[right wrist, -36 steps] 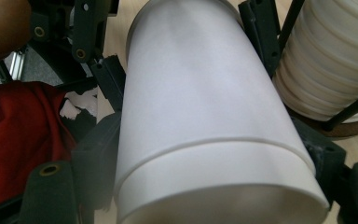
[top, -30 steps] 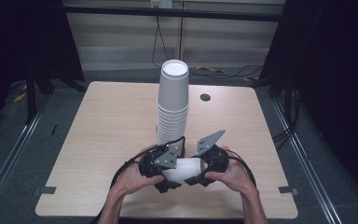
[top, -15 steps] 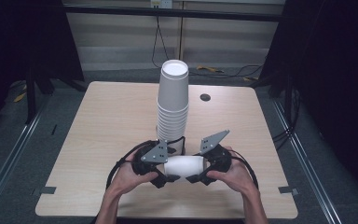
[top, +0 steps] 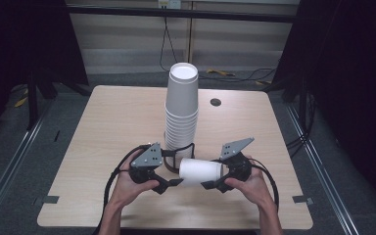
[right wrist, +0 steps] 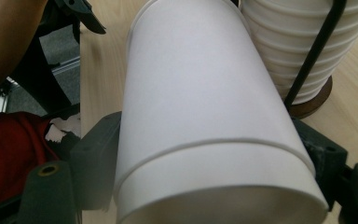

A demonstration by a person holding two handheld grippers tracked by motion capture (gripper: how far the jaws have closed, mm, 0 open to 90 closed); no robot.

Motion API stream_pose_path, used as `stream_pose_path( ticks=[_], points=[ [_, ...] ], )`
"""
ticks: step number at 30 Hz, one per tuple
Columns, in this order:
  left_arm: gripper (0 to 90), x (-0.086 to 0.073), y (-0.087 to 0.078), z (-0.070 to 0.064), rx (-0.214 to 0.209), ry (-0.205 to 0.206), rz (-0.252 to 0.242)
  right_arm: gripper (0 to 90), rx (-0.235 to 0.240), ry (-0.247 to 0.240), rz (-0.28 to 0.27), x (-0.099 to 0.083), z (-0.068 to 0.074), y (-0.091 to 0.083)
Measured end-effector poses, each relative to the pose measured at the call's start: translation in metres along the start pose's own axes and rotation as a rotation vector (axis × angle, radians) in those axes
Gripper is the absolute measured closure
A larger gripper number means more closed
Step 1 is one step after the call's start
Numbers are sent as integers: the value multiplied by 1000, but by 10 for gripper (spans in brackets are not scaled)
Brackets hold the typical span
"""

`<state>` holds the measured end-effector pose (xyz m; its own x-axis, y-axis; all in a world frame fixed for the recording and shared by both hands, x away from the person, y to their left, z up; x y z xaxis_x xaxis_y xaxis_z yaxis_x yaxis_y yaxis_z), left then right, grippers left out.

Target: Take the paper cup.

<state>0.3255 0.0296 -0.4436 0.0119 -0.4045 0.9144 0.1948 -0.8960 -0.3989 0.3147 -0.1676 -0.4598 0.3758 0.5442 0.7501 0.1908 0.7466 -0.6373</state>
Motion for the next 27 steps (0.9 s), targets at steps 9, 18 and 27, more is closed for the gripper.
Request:
stream_pose_path(
  ticks=[9, 18, 27],
  points=[
    [159, -7, -9, 3, 34, -59, -37, 224, 15, 41, -80, -11, 0, 1],
    [156, -16, -8, -2, 24, -111, -100, 223, 27, 58, -172, -15, 0, -1],
    [156, -24, -6, -4, 41, -133, -124, 223, 36, 55, -275, -17, 1, -5]
  ],
)
Point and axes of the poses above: each handheld gripper's, and its own axes: y roughly forward along the jaws, x roughly out of its top, z roughly to its left, the point moved 6 cm from there along y, roughly forward along the jaws, and after that the axes turned 2 degrees about -z, right-handed, at the moved point
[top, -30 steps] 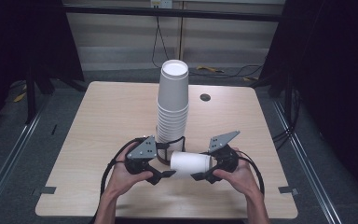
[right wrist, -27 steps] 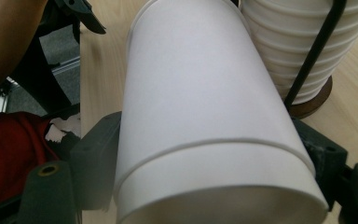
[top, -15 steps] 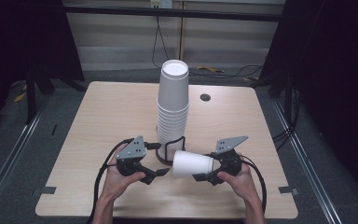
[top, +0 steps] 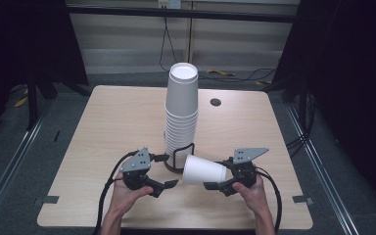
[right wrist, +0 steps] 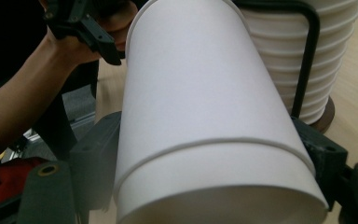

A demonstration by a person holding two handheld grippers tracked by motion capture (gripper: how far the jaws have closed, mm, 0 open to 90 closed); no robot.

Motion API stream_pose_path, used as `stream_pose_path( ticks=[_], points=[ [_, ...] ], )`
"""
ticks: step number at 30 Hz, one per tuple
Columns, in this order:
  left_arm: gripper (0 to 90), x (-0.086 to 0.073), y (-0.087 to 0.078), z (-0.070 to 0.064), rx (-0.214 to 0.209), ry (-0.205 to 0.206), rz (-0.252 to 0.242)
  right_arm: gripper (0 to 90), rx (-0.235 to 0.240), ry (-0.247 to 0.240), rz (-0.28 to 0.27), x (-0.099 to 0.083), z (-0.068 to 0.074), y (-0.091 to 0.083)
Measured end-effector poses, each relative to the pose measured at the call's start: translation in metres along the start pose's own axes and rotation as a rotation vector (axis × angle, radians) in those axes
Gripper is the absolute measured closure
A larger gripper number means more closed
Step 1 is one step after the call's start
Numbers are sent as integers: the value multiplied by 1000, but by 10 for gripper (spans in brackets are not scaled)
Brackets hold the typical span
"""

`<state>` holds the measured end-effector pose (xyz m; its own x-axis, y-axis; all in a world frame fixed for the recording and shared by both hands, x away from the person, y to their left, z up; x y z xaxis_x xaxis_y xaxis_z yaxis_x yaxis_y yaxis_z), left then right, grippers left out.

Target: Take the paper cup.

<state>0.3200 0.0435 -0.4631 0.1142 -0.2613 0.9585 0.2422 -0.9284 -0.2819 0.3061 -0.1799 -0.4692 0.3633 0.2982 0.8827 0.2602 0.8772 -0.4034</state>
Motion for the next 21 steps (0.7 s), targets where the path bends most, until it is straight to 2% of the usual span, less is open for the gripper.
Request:
stream_pose_path(
  ticks=[2, 4, 8, 12, 17, 21],
  points=[
    [154, -1, 0, -1, -5, -7, -13, 224, -1, -6, -18, 1, 0, 0],
    [154, -1, 0, -1, 7, -16, -20, 224, 8, -15, -35, 3, 1, 0],
    [154, -4, 3, -5, -22, -10, -33, 224, 23, -15, -49, 2, 2, 2],
    [154, -4, 5, -8, -35, -12, -40, 224, 24, -17, -109, 2, 3, 3],
    [154, -3, 6, -10, -57, -11, -56, 224, 48, -10, -142, -1, 5, 4],
    [154, -2, 9, -14, -94, -2, -77, 224, 78, -18, -161, 1, 7, 5]
  ],
)
Point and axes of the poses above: each handheld gripper's, and its own axes: y roughly forward along the jaws, x roughly out of its top, z roughly to its left, the point moved 6 cm from there along y, roughly forward along the jaws, and after that the axes turned 2 degrees about -z, right-handed, at the moved point
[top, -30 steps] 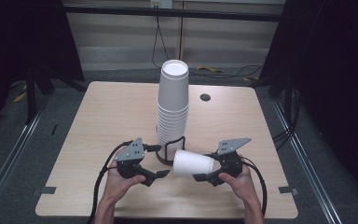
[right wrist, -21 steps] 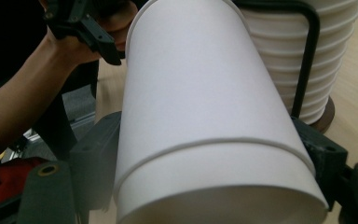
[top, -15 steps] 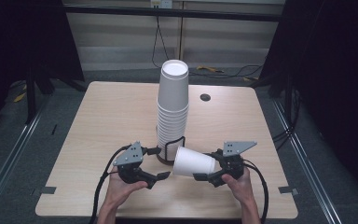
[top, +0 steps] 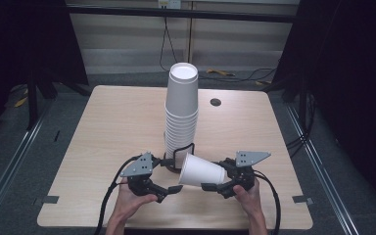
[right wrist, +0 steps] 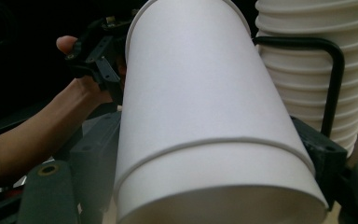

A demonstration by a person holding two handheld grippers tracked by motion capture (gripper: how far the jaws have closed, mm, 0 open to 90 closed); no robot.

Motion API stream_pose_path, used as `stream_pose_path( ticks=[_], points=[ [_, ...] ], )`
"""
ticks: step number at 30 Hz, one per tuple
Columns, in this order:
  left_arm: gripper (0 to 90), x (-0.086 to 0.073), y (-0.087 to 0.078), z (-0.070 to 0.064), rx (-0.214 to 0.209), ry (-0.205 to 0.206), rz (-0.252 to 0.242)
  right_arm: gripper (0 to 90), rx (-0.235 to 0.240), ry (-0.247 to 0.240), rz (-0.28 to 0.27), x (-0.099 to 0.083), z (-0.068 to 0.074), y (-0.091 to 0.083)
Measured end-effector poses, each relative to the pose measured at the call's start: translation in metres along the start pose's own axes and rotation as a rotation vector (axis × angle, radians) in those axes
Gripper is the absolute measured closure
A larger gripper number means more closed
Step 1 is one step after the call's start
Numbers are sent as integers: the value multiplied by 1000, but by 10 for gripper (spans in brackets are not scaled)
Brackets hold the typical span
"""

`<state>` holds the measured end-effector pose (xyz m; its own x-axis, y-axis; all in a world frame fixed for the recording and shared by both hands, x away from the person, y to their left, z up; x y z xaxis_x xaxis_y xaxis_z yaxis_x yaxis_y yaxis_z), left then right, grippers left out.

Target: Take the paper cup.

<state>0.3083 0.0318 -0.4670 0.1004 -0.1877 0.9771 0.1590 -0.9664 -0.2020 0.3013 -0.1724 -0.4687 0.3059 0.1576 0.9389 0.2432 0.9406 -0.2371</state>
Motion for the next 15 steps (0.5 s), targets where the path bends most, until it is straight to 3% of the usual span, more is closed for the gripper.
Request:
stream_pose_path(
  ticks=[11, 15],
  points=[
    [129, 7, 7, 7, -23, -18, -26, 225, 25, -12, 8, -1, 2, 3],
    [36, 9, 12, 8, -17, -13, -3, 225, 37, -16, 24, -1, 3, 5]
  ],
)
Point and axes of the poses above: each handheld gripper's, and its own axes: y roughly forward along the jaws, x roughly out of its top, z roughly to its left, the point moved 6 cm from there along y, roughly forward along the jaws, and after that the axes turned 2 degrees about -z, right-handed, at the moved point
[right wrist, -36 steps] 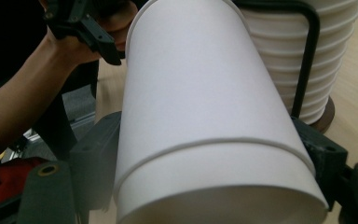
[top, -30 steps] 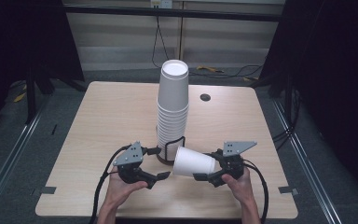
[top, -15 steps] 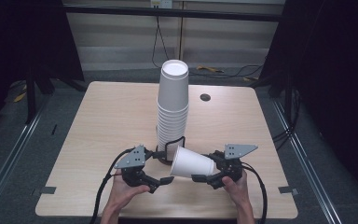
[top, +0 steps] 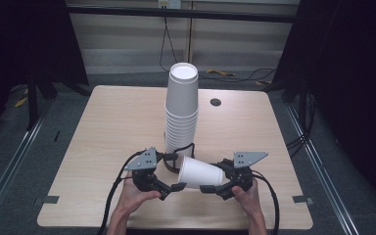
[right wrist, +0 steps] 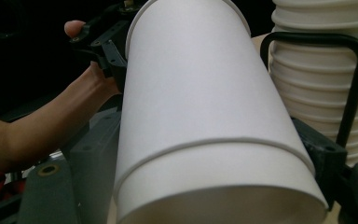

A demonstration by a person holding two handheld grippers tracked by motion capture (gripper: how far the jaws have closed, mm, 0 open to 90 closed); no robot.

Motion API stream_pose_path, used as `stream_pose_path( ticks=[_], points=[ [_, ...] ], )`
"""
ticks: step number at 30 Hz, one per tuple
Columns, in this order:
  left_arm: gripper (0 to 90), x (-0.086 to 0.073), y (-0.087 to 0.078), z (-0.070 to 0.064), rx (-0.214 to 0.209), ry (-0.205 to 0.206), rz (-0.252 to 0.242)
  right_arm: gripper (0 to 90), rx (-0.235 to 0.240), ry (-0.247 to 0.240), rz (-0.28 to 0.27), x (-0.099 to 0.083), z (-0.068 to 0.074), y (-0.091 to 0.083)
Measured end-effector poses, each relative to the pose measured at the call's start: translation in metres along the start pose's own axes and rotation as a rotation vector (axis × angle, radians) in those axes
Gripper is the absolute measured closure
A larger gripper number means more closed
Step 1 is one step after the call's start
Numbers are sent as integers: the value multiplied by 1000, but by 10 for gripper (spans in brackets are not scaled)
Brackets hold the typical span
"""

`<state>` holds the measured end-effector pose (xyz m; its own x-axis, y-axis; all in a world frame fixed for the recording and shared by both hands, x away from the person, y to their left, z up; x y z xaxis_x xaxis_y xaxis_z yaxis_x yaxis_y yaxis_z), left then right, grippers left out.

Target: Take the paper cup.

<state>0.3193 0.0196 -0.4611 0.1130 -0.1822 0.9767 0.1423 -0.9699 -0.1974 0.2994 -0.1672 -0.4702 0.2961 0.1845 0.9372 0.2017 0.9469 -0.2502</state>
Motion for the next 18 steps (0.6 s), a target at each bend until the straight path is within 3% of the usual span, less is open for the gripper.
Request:
stream_pose_path(
  ticks=[6, 18],
  points=[
    [2, -1, 9, 0, -22, -5, 33, 224, 1, -6, 12, 0, 1, 3],
    [36, 0, 19, -2, -92, -27, 25, 224, 17, -19, 23, 1, 3, 6]
  ],
)
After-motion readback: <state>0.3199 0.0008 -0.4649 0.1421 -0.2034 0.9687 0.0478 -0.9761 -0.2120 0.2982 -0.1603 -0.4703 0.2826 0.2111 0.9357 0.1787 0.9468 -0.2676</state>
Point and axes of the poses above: each handheld gripper's, and its own axes: y roughly forward along the jaws, x roughly out of its top, z roughly to its left, the point moved 6 cm from there along y, roughly forward along the jaws, and after that the axes turned 2 degrees about -z, right-handed, at the moved point
